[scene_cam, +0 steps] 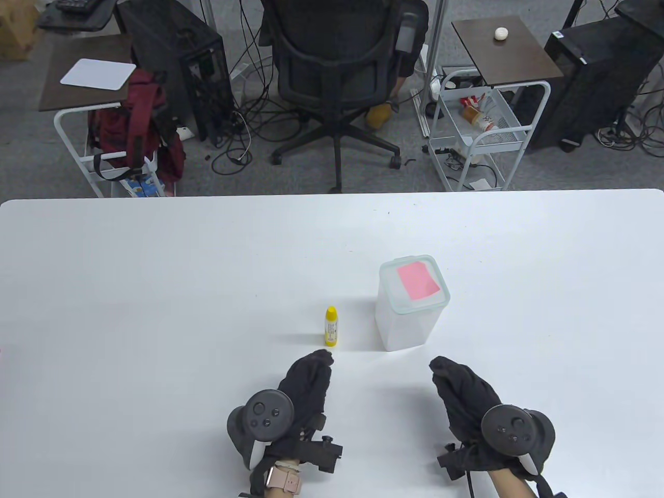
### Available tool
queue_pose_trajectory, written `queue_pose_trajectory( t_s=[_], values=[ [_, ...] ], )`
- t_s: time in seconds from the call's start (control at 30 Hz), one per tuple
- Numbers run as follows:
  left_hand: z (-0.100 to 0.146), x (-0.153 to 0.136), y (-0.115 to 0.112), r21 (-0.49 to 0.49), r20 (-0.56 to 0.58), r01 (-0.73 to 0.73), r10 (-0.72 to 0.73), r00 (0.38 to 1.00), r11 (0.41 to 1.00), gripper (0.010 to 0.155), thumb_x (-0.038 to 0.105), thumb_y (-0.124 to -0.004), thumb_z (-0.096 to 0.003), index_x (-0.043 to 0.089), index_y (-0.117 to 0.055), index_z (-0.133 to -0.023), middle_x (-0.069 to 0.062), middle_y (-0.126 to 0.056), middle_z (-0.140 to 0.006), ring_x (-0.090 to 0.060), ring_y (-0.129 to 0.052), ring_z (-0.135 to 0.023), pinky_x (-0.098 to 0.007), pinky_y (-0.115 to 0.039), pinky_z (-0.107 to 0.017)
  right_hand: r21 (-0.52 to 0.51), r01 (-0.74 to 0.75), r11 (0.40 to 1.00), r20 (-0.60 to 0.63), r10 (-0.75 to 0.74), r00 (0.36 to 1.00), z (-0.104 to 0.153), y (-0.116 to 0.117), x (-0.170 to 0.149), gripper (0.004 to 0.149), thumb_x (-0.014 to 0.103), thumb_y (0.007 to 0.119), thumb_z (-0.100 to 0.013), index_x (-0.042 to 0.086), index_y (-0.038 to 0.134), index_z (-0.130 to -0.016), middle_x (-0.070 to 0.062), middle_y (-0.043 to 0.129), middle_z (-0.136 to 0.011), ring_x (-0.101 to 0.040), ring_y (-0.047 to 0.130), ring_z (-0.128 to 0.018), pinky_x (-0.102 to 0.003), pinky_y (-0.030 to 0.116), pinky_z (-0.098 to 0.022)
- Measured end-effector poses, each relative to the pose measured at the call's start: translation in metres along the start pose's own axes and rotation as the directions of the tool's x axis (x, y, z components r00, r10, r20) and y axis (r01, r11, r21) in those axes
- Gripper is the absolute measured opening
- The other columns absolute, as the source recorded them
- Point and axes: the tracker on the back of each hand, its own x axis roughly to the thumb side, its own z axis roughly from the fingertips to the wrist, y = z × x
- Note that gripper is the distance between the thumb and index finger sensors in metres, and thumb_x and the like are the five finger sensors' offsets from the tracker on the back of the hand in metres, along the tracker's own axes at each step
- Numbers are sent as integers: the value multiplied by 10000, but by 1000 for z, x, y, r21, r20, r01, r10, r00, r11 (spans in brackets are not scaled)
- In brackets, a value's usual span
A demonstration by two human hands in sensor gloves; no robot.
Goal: Squeeze liquid glue on card and attach to container
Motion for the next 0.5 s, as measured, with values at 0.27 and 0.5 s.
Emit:
queue_pose_trajectory(
  t_s=[0.27, 0.5],
  values=[
    [-8, -6, 23, 108, 21, 140, -143, 989, 984, 504, 419, -680, -553, 178, -716, -994, -106, -843, -970, -353, -918, -825, -428, -813, -598, -158, -229, 960, -26, 228, 973, -28, -16, 2, 401, 343, 633, -606, 184, 656, -974, -83, 804, -850, -251, 906, -638, -445, 770, -546],
    [-14, -1, 21, 112, 110, 351, -363, 925, 930, 678, 496, -648, -553, 134, -514, -1110, -197, -593, -1127, -470, -655, -998, -542, -632, -709, -126, -498, 858, -66, 493, 867, -31, -2, -9, 665, 538, 552, -609, 168, 412, -1143, -207, 505, -1120, -408, 674, -940, -578, 563, -742]
  ],
)
